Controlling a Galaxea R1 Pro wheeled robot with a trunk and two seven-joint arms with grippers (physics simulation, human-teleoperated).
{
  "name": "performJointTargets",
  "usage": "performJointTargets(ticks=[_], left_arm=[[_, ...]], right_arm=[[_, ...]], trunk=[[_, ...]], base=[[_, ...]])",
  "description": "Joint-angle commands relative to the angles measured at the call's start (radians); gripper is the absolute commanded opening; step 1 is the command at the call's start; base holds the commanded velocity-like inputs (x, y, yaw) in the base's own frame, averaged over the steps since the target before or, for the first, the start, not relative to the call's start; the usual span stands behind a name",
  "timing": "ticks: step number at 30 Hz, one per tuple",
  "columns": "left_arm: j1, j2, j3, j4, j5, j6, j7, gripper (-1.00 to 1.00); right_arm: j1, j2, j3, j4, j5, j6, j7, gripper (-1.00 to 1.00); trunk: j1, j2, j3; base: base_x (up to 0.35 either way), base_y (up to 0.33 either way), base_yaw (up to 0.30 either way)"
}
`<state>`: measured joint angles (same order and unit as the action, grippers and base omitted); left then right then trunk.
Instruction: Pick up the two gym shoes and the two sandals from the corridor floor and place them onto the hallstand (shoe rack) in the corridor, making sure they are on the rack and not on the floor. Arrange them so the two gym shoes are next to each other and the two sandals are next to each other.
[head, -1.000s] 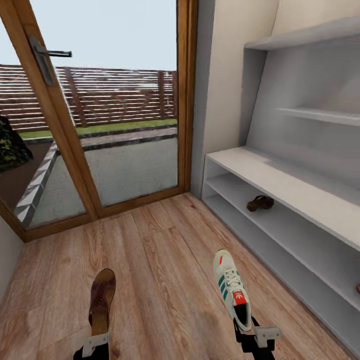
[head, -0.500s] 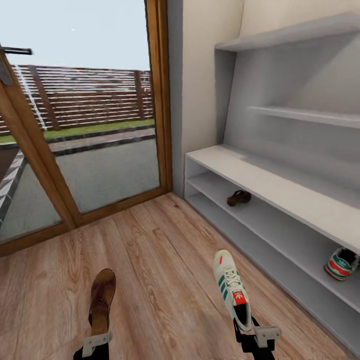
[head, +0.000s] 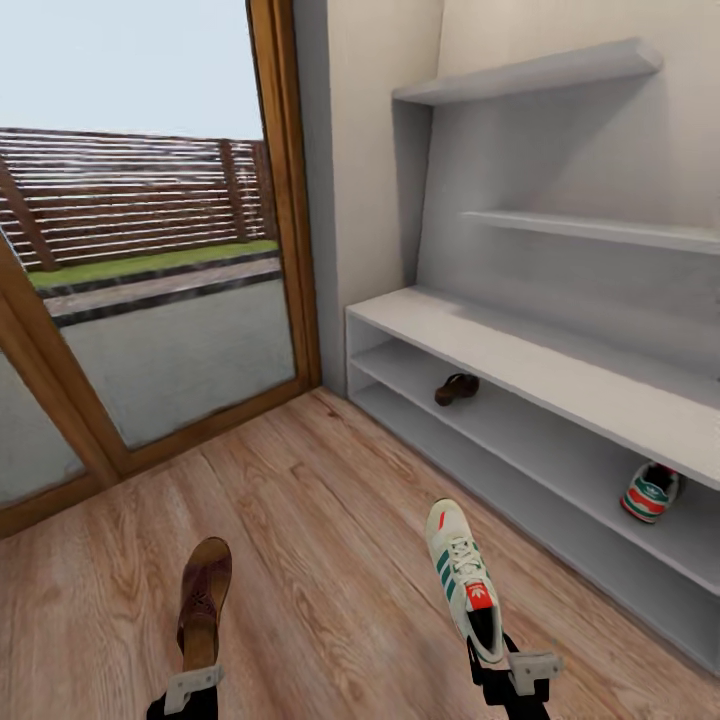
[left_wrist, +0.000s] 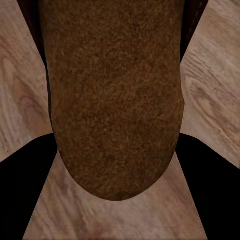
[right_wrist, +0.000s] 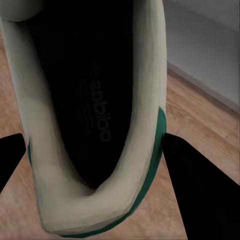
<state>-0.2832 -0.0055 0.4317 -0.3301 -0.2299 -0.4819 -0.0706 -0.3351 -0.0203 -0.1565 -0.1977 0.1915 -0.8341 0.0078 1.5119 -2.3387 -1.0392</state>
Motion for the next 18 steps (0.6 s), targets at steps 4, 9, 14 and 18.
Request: performJointTargets(ticks=[4, 9, 14, 18], left_arm=[[-0.001, -0.001, 0.009, 0.0, -0.005, -0.003, -0.008, -1.0], [-0.001, -0.001, 0.009, 0.0, -0.006, -0.003, -0.008, -1.0], [-0.001, -0.001, 0.009, 0.0, -0.006, -0.003, -0.008, -1.0], [-0.001, -0.001, 0.009, 0.0, -0.006, -0.003, -0.008, -1.0]], right_arm=[[-0.001, 0.0, -0.009, 0.001, 0.009, -0.003, 0.001, -1.0], [-0.001, 0.0, -0.008, 0.001, 0.009, -0.003, 0.001, -1.0], [-0.001, 0.0, -0.009, 0.001, 0.009, -0.003, 0.001, -1.0], [-0.001, 0.0, -0.009, 0.001, 0.009, -0.003, 0.001, -1.0]], trunk=[[0.0, 0.0, -0.001], [0.0, 0.0, -0.001], [0.0, 0.0, -0.001], [0.0, 0.0, -0.001]], base=[[0.114, 0.306, -0.262], [0.133, 0.306, -0.262], [0.137, 0.306, -0.262], [0.137, 0.302, -0.262]])
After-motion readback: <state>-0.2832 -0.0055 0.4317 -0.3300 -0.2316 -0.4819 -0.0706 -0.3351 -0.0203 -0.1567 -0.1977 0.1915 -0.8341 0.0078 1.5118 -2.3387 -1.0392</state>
